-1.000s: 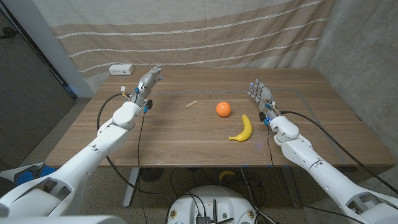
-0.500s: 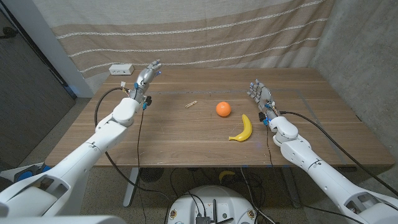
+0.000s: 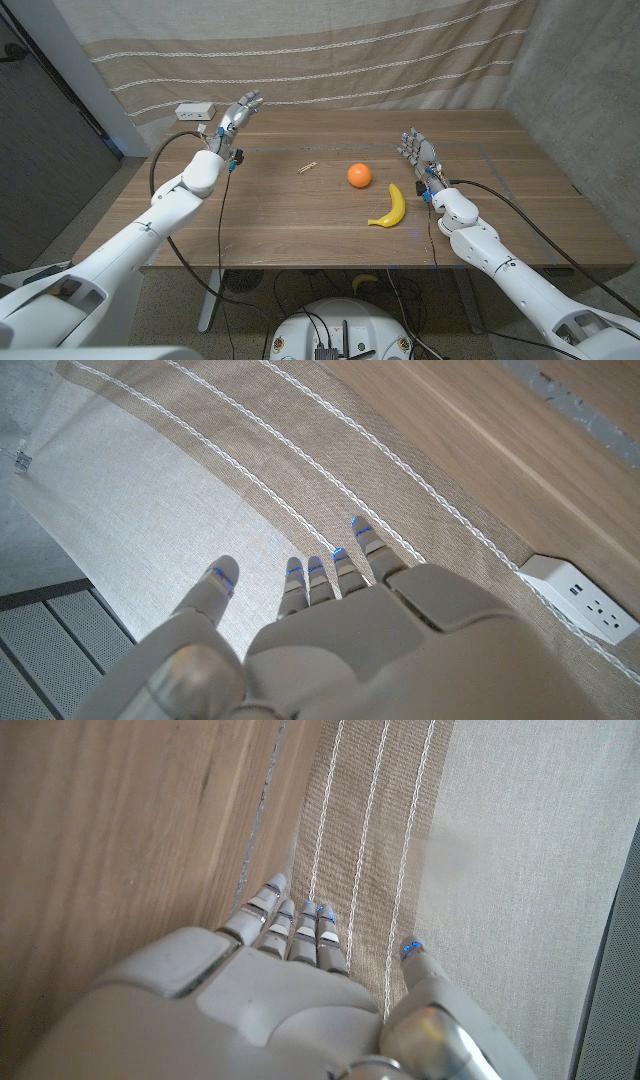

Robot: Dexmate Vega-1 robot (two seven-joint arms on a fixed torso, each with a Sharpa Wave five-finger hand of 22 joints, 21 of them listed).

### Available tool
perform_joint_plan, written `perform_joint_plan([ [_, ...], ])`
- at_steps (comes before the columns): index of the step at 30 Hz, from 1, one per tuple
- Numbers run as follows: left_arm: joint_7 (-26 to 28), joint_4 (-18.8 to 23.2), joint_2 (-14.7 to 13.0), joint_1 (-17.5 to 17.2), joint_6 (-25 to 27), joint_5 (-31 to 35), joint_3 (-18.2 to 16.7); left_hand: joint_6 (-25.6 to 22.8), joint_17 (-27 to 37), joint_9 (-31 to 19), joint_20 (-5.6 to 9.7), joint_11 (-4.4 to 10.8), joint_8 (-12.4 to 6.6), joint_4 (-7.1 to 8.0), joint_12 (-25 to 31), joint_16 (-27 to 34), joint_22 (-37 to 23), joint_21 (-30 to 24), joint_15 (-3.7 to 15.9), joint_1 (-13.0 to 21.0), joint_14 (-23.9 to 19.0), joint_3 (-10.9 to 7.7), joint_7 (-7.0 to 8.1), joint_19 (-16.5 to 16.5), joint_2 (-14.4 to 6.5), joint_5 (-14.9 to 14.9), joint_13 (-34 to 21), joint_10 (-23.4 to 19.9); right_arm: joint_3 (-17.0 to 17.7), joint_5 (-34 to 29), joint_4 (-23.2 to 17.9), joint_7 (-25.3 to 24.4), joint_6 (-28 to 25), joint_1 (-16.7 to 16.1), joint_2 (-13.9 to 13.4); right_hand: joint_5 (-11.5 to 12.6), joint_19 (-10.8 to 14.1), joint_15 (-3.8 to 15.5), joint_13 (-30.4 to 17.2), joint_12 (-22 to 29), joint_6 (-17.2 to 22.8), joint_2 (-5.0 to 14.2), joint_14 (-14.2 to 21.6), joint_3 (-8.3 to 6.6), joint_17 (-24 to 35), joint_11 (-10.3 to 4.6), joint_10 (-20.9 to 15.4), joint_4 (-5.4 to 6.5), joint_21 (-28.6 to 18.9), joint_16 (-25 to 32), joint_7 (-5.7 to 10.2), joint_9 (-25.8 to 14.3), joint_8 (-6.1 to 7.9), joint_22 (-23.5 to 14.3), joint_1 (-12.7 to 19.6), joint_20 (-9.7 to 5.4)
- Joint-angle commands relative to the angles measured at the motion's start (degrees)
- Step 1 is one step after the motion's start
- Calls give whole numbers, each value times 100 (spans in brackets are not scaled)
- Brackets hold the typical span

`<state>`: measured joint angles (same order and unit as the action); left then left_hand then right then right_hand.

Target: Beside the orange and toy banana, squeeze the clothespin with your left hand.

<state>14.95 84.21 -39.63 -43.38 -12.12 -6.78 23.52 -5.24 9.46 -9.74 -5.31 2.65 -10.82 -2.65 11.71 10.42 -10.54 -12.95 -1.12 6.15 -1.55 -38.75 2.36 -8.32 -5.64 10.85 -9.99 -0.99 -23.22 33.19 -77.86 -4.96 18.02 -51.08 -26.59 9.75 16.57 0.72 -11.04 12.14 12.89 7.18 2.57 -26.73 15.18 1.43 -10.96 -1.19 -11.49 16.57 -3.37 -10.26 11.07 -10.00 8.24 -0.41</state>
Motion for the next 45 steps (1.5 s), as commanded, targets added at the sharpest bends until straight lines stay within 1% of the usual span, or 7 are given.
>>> perform_joint_plan([
  [1,187,238,-128,136,355,592,138,-68,19,-18,-12,22,-20,-65,43,10,-5,-25,-11,26,-57,-10,-1,-68,41,-8,-16,-64,28,-11,7,-28,82,-33,20,36,-3,-18,-27,0,58,175,55,8,15,-22,-58,-33,-38,11,15,-22,28,-10,67,25],
  [2,186,257,-133,144,378,616,145,-72,19,-18,-10,9,-19,-75,44,11,-5,-24,-4,29,-63,-9,3,-70,45,-9,-17,-72,32,-10,3,-34,86,-39,20,36,-3,-17,-27,-1,58,175,55,9,15,-25,-56,-34,-38,10,17,-22,28,-10,66,25],
  [12,251,404,-220,203,488,1012,246,-145,21,-20,-7,51,-28,-172,39,10,-2,-23,1,65,-93,4,-3,-107,81,-18,-18,-118,63,-1,-12,-49,142,-83,17,37,1,-16,-28,-2,66,177,59,12,15,-16,-70,-37,-36,8,9,-22,26,-11,65,24],
  [27,241,771,-348,188,931,1458,342,-189,22,-22,5,65,-21,-273,29,6,-2,-18,21,102,-125,18,7,-138,110,-26,-20,-155,115,69,-25,9,309,-188,38,37,-1,-17,-29,-7,77,180,60,15,16,-20,-78,-42,-31,4,10,-23,24,-11,63,28],
  [34,114,980,-430,177,1167,1574,381,-203,23,-22,3,74,-17,-315,18,-2,-3,-9,28,116,-116,25,8,-132,120,-30,-21,-150,107,90,-9,104,382,-188,47,38,-2,-21,-29,-9,87,182,61,15,17,-12,-82,-44,-30,2,10,-23,25,-11,63,30],
  [43,-23,1164,-478,186,1396,1721,470,-225,23,-23,3,77,-16,-356,9,-7,-3,0,27,131,-112,32,8,-128,128,-33,-21,-152,142,94,-88,95,450,-275,18,40,-4,-31,-29,-8,101,185,77,15,16,-17,-97,-51,-27,4,14,-23,26,-12,65,40],
  [45,-170,1182,-514,208,1393,1670,486,-237,24,-24,2,79,-18,-366,8,-8,-3,0,26,135,-113,34,14,-131,130,-34,-22,-155,154,107,-116,92,445,-300,5,40,1,-33,-29,-8,107,185,79,15,16,-8,-103,-52,-28,3,19,-23,27,-12,66,40],
])
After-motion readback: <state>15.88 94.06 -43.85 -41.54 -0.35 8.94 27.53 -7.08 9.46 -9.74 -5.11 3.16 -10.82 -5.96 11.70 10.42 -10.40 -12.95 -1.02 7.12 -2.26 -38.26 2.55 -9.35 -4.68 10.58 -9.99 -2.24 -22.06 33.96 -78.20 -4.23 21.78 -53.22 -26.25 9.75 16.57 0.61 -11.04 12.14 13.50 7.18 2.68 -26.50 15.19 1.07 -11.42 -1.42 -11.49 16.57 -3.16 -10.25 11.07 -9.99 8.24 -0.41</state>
